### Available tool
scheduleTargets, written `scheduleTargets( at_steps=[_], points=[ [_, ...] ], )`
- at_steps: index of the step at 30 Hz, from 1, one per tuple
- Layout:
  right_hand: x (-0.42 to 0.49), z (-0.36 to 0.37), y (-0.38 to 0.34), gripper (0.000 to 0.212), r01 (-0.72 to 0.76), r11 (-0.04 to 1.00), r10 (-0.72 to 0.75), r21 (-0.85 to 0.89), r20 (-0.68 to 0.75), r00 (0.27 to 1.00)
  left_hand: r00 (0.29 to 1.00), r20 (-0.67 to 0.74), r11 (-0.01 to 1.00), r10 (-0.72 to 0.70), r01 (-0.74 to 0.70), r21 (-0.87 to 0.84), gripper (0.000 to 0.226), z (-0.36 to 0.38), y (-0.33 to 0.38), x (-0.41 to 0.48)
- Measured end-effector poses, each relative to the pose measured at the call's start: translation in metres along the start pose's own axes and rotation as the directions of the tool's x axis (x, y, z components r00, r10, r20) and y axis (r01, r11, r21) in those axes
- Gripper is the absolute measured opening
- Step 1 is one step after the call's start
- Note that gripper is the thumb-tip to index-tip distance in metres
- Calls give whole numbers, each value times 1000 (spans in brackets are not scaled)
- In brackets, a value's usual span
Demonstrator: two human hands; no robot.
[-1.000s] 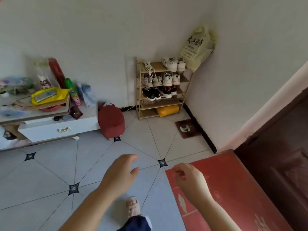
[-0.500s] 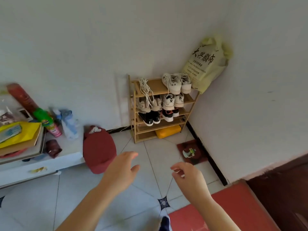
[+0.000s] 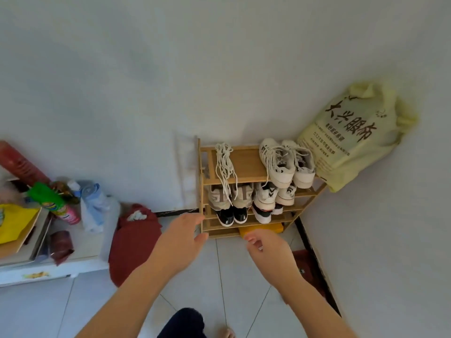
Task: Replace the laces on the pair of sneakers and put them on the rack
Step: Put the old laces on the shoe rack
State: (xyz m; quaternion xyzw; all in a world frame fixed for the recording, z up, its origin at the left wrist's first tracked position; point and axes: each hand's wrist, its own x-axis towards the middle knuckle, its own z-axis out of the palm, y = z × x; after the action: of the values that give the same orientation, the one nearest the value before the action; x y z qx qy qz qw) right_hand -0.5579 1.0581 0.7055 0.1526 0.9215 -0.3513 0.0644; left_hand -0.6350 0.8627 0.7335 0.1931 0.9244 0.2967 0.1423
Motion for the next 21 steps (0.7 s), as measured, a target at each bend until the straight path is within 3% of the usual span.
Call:
scheduleTargets(
  at_steps=[5,15,21],
  points=[
    [84,-14,-1,20,32,999,-31,-39,16,999,999,30,999,-30,31,-14,43,-2,-8,79],
    [248,-18,-19,20,-67,998,67,-19,-3,998,993,109,999,32,-33,5,32,-6,-43,247],
    [310,-11,-18,21,-80,997,80,-6,30,996,992,111,999,-52,52,0,39,11,-48,320]
  ],
)
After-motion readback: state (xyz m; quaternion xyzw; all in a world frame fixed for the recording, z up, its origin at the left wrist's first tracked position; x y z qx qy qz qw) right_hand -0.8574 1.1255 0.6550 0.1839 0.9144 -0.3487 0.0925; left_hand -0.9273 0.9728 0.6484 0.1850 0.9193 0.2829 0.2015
